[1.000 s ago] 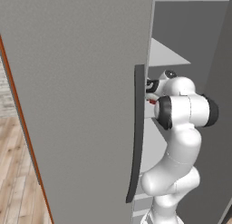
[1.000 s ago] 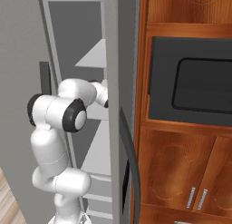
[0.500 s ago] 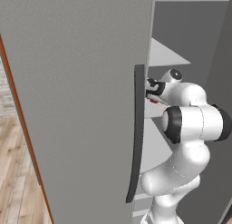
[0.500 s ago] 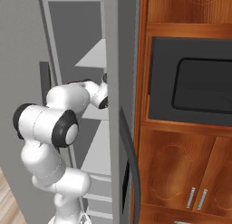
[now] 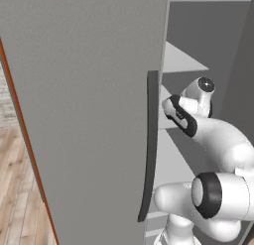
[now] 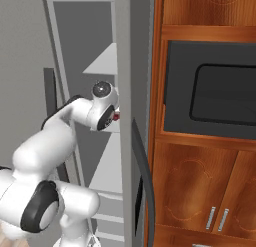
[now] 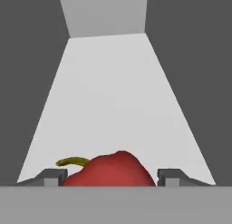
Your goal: Take the bell pepper and corn out of the freezer and place them in the tupperware container on the counter. Then put the tupperware containing the vegetables back in the freezer.
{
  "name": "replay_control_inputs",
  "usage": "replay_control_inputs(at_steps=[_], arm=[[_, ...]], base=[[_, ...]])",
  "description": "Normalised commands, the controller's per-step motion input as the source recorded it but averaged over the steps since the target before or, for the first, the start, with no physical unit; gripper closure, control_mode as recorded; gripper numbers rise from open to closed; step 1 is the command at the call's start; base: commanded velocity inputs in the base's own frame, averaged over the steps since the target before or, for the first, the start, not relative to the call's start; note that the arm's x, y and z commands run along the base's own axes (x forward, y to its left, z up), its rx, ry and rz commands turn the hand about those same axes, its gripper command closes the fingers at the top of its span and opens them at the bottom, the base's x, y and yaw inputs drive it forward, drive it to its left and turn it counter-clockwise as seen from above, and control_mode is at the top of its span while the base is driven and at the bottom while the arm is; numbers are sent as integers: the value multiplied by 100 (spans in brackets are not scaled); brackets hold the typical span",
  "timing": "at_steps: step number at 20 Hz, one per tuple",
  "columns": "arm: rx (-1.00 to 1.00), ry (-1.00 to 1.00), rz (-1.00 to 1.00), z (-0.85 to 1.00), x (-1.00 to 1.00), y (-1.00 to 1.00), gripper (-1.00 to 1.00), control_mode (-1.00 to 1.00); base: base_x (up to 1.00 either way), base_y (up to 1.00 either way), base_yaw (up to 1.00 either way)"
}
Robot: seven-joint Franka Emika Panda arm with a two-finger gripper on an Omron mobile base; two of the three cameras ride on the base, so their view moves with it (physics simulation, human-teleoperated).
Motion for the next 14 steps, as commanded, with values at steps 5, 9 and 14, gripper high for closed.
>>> replay_control_inputs(at_steps=[5,9,14], arm=[[0,0,-2,73,-100,8,100,-100],[1,4,-1,90,-100,39,100,-100],[6,20,-3,97,-100,43,100,-100]], base=[[0,0,0],[0,0,0],[0,0,0]])
